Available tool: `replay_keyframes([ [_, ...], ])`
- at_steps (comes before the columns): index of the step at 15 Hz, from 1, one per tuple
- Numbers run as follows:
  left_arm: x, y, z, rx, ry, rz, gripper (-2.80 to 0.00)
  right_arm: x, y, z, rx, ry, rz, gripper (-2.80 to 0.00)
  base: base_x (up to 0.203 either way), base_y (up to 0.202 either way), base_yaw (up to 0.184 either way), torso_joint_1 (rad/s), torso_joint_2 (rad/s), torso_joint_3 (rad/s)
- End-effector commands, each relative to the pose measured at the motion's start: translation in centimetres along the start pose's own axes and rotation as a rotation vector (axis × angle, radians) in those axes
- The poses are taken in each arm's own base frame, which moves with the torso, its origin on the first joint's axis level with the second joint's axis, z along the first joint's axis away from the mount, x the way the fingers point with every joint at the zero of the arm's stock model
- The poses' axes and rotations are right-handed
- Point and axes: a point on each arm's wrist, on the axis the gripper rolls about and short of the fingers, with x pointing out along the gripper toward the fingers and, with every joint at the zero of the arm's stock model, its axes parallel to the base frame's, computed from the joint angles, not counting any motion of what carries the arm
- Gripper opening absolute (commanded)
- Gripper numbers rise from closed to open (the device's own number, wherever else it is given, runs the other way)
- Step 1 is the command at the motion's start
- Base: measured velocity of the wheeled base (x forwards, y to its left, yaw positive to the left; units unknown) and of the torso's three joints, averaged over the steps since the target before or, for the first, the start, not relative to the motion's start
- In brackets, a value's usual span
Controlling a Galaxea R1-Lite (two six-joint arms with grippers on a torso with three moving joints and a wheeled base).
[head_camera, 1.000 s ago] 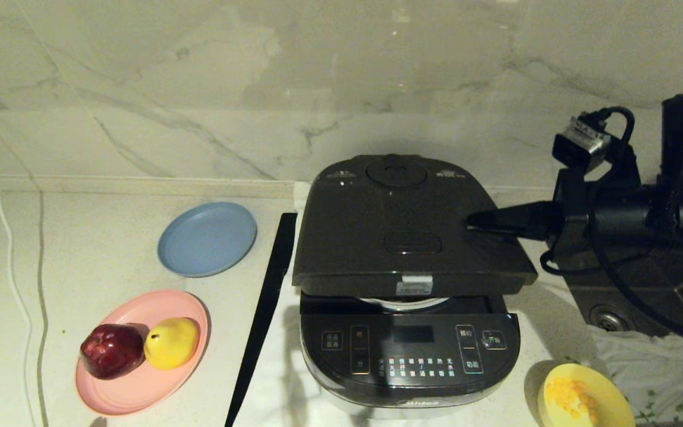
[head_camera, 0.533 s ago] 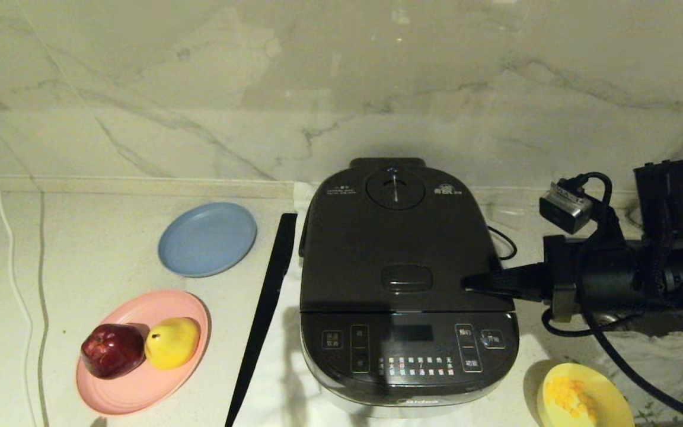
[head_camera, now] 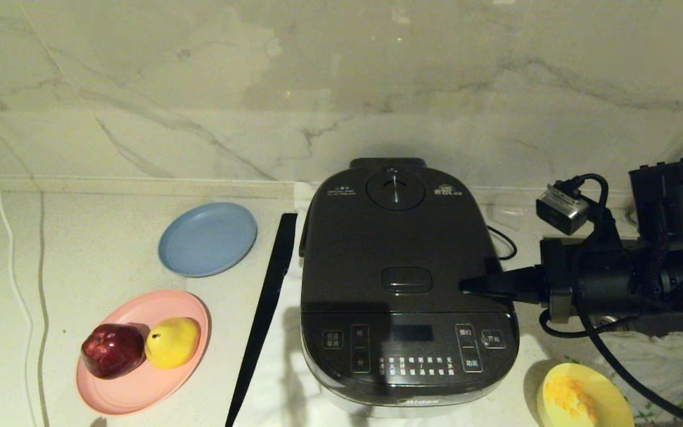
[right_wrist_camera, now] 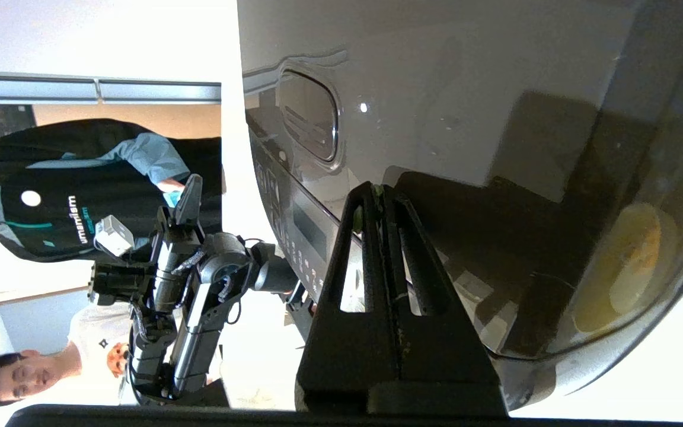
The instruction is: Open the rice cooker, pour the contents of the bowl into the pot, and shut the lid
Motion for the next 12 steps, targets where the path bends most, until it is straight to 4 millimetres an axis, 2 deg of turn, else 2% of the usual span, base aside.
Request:
replay_keyframes([
  [1, 0.1, 0.0, -0.2, 0.001, 0.008, 0.0, -2.8, -2.2, 2.5, 0.2, -0.056, -0.06, 0.045, -2.8, 0.0, 0.0, 0.0, 0.0, 0.0, 0.0],
  [4, 0.1, 0.0, -0.2, 0.001, 0.008, 0.0, -2.8, -5.4, 6.0, -0.1, -0.085, -0.133, -0.019, -2.8, 0.0, 0.0, 0.0, 0.0, 0.0, 0.0],
  [7, 0.1, 0.0, -0.2, 0.001, 0.008, -0.001, -2.8, -7.3, 8.5, -2.0, -0.152, -0.123, -0.092, -2.8, 0.0, 0.0, 0.0, 0.0, 0.0, 0.0],
  [10, 0.1, 0.0, -0.2, 0.001, 0.008, -0.001, -2.8, -6.5, 8.9, -4.3, -0.196, -0.04, -0.203, -2.8, 0.0, 0.0, 0.0, 0.0, 0.0, 0.0],
  [12, 0.1, 0.0, -0.2, 0.001, 0.008, 0.0, -2.8, -5.2, 8.0, -5.6, -0.203, 0.01, -0.275, -2.8, 0.0, 0.0, 0.0, 0.0, 0.0, 0.0],
])
